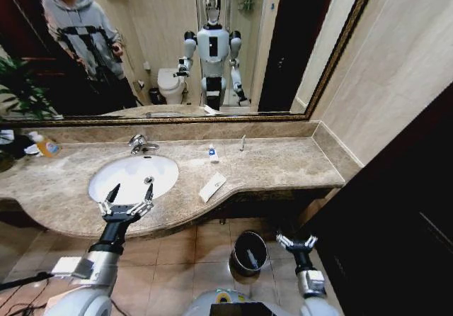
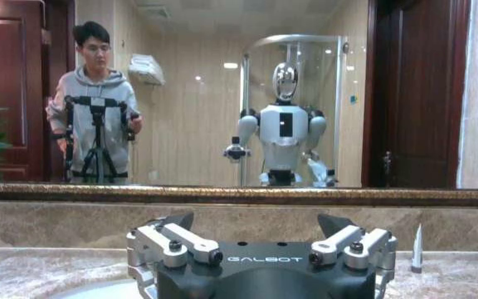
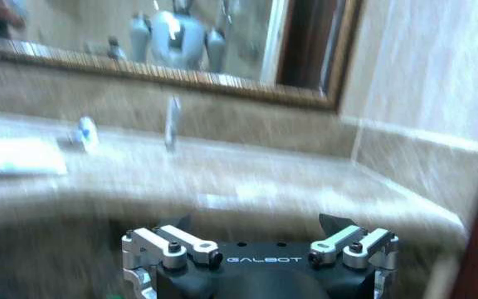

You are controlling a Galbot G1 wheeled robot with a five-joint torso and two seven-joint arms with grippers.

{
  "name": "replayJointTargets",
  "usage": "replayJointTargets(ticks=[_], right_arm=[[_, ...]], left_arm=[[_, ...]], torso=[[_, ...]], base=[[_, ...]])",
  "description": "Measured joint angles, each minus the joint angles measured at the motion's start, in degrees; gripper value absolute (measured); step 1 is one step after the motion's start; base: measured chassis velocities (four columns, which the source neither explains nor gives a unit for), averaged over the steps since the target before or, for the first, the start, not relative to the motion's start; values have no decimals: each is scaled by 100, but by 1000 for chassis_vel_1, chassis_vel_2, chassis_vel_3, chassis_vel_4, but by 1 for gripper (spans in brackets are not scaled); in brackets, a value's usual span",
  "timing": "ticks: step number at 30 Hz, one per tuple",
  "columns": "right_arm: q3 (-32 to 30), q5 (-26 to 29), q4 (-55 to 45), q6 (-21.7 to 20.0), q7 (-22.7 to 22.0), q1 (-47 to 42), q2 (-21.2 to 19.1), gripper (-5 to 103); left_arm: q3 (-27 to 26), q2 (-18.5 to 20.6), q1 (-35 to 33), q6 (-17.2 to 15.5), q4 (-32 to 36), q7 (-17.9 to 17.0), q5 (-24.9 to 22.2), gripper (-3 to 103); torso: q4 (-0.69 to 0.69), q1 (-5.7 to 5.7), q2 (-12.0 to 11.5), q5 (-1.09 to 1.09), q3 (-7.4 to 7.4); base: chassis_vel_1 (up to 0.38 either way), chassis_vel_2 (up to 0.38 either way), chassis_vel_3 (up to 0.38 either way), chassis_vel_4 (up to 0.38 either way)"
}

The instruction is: Pick up the trash from the sink and place it in the trash bin.

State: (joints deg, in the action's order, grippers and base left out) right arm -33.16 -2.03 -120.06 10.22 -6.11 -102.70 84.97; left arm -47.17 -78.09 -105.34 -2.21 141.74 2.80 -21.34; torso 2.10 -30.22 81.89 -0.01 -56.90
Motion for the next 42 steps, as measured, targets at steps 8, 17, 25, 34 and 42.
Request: replayJointTargets(ticks=[8, 17, 25, 34, 42], right_arm=[[304, 319, -367, -686, 160, 894, -232, 100], [924, 1064, 773, -1004, 466, 2837, -870, 100], [1725, 1415, 1948, -1316, 454, 4314, -1030, 100], [2510, 1738, 3535, -1462, 356, 5955, -1005, 100], [2651, 1571, 4816, -1178, 396, 6797, -648, 100]], left_arm=[[0, 0, 0, 0, 0, 0, 0, 100], [0, 0, 0, 0, 0, 0, 0, 100], [0, 0, 0, 0, 1, 0, 0, 100], [0, 0, 0, 0, 0, -1, 0, 100], [0, 0, 0, 0, 0, 0, 0, 100]], torso=[[1, -1, 0, 0, -1], [0, -1, 0, 1, -1], [2, -2, -1, 0, -2], [1, -2, -1, 0, -1], [1, -2, -1, 0, -1]], base=[[0, 0, 0, 0], [0, 0, 0, 0], [0, 0, 0, 0], [0, 0, 0, 0], [0, 0, 0, 0]])
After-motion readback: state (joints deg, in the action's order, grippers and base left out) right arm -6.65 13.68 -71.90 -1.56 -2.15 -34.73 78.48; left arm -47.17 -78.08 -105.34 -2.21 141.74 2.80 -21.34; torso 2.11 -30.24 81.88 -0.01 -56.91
